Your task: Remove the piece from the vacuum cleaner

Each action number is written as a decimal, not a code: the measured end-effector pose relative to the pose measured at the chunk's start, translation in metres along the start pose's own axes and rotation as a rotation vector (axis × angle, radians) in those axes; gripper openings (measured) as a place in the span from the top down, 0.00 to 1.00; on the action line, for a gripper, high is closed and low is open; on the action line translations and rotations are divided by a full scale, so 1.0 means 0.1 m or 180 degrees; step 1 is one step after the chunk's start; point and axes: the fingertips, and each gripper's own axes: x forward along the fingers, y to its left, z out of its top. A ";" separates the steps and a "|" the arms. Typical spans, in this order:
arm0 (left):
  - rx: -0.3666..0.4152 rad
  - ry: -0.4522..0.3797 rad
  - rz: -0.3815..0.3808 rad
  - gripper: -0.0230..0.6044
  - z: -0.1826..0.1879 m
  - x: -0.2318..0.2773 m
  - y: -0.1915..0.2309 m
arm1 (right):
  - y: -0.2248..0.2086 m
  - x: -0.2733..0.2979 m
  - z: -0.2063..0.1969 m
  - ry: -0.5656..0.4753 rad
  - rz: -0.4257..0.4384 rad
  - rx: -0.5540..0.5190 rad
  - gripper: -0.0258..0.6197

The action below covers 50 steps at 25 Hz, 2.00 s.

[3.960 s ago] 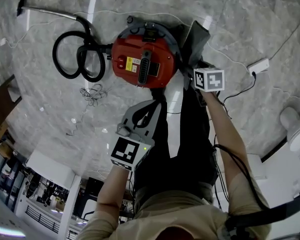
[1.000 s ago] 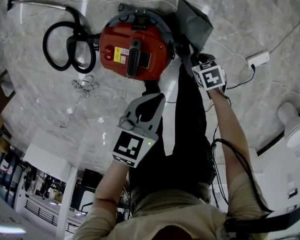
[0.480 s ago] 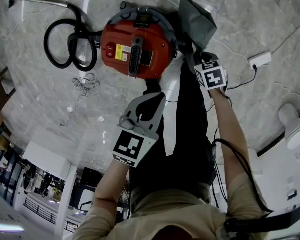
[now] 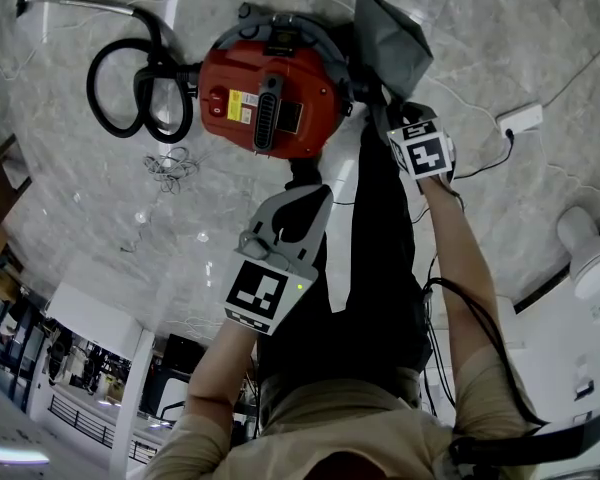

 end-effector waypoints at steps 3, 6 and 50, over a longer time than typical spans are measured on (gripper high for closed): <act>0.0003 0.0023 -0.0012 0.97 -0.01 0.03 -0.01 | -0.01 0.01 -0.01 0.0015 0.0006 0.0008 0.92; -0.0003 0.0037 -0.0017 0.97 -0.02 0.04 -0.01 | -0.05 0.02 -0.01 0.0028 -0.0016 0.0001 0.92; 0.0107 -0.0068 0.0066 0.97 0.13 -0.17 0.02 | -0.66 -0.47 0.15 -0.0386 0.0181 0.1566 0.92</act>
